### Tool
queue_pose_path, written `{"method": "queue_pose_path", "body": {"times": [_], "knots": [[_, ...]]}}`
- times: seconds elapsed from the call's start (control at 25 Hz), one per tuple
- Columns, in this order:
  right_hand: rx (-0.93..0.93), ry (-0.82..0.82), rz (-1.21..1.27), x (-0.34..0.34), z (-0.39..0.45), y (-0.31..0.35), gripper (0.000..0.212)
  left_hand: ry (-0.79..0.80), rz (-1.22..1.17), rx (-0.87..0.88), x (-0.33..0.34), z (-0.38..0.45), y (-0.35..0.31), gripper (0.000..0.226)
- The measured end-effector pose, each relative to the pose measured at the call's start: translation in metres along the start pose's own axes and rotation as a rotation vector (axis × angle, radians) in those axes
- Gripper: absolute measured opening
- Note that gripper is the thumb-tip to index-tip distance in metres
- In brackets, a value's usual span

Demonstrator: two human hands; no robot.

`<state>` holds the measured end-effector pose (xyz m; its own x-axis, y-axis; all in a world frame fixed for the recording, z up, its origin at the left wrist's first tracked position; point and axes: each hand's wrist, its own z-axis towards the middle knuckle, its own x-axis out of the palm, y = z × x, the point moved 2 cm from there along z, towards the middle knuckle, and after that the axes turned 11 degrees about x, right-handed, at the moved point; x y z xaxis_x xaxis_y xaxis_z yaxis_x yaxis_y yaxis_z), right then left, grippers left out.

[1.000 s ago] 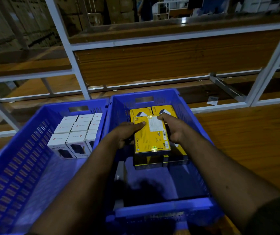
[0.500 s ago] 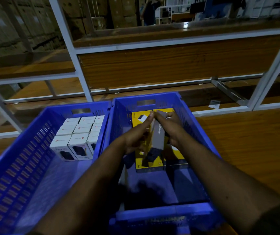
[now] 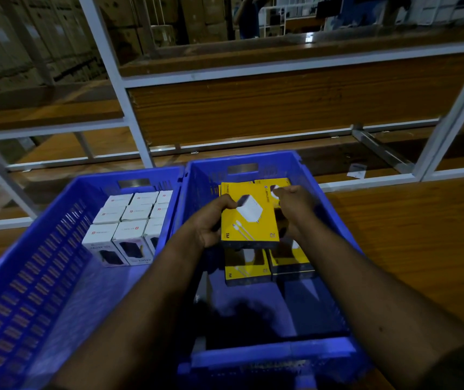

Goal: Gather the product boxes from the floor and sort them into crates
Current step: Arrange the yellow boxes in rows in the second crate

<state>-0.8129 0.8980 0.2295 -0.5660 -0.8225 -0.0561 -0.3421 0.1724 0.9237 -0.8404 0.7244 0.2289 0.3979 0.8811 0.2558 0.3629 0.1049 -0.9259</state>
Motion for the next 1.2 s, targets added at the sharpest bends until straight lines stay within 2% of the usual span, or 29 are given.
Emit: {"method": "queue_pose_path", "body": {"times": [0.12, 0.24, 0.32, 0.4, 0.48, 0.56, 0.68, 0.8, 0.88, 0.96, 1.04, 1.12, 1.2], "knots": [[0.273, 0.258, -0.063, 0.008, -0.006, -0.009, 0.042, -0.084, -0.027, 0.002, -0.003, -0.001, -0.003, 0.029], [0.309, 0.390, -0.169, 0.015, -0.016, -0.010, 0.049, -0.150, 0.007, -0.001, -0.005, -0.002, -0.003, 0.025], [0.335, 0.454, -0.225, 0.017, -0.020, -0.011, 0.048, -0.206, 0.209, 0.006, -0.009, 0.001, 0.001, 0.038], [0.362, 0.499, -0.300, 0.015, -0.025, -0.015, 0.046, -0.241, 0.600, 0.018, -0.011, 0.001, 0.007, 0.064], [0.391, 0.533, -0.433, 0.012, -0.025, -0.022, 0.044, -0.190, 0.887, -0.030, -0.011, 0.002, 0.012, 0.075], [0.382, 0.550, -0.575, 0.010, -0.028, -0.027, 0.046, -0.083, 1.048, -0.107, -0.008, 0.000, 0.011, 0.068], [0.313, 0.574, -0.786, 0.009, -0.029, -0.030, 0.061, -0.021, 1.139, -0.172, -0.004, -0.002, 0.011, 0.077], [0.281, 0.624, -0.944, 0.006, -0.033, -0.030, 0.060, 0.000, 1.209, -0.169, -0.002, -0.002, 0.010, 0.080], [0.168, 0.542, -1.182, 0.007, -0.035, -0.030, 0.076, 0.015, 1.244, -0.177, -0.001, -0.001, 0.012, 0.074], [0.031, 0.388, -1.388, 0.014, -0.032, -0.037, 0.110, 0.040, 1.254, -0.172, 0.001, -0.001, 0.011, 0.059], [-0.005, 0.315, -1.425, 0.023, -0.028, -0.048, 0.125, 0.063, 1.252, -0.181, 0.000, 0.001, 0.013, 0.043], [-0.050, 0.241, -1.408, 0.026, -0.023, -0.056, 0.116, 0.082, 1.224, -0.196, 0.000, 0.004, 0.015, 0.041], [-0.147, 0.135, -1.388, 0.023, -0.017, -0.060, 0.089, 0.097, 1.222, -0.202, -0.002, 0.007, 0.019, 0.045]]}}
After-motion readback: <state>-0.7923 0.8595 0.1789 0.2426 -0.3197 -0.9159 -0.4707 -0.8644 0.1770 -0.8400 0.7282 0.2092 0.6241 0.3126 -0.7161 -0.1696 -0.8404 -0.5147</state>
